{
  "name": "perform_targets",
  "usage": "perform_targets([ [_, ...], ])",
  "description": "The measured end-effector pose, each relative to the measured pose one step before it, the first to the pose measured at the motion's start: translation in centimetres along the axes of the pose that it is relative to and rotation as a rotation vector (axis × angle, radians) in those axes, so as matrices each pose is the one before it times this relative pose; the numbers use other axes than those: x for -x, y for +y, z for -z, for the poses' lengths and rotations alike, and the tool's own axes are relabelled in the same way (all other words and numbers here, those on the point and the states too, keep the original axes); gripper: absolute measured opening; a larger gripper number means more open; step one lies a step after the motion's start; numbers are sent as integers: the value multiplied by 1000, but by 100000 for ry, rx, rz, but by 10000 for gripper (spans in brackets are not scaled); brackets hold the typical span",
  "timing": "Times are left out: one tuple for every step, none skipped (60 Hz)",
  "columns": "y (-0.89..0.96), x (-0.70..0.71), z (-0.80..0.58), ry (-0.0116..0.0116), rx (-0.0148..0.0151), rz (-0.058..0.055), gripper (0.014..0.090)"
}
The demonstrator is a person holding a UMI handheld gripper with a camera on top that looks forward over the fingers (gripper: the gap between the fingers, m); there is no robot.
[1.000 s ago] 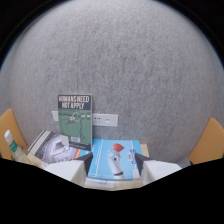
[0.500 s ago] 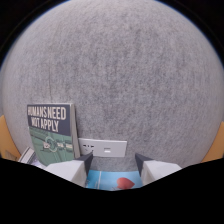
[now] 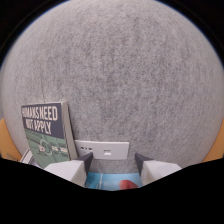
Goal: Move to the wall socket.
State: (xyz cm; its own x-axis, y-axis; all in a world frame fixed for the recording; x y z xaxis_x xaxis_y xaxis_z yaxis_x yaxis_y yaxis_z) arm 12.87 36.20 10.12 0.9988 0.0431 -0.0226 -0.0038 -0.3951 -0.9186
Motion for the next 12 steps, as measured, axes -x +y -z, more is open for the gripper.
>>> perform_targets([
  [4,1,-2,51,32,-64,857],
  [2,0,-1,35,22,19,860],
  [-3,2,1,-3,0,23,861],
  [-12,-8,3,-13,-67,-50,860],
  [0,-4,-4,5,-77,-70,861],
  [9,1,1,14,-36,-15,860],
  [3,1,-8,19,-25,19,858],
  [-11,-1,5,10,-65,10,860],
  [-21,-4,-1,6,-86,-10,861],
  [5,2,1,24,7,42,858],
  [17,3,3,62,35,62,859],
  [16,-1,-2,49,39,107,859],
])
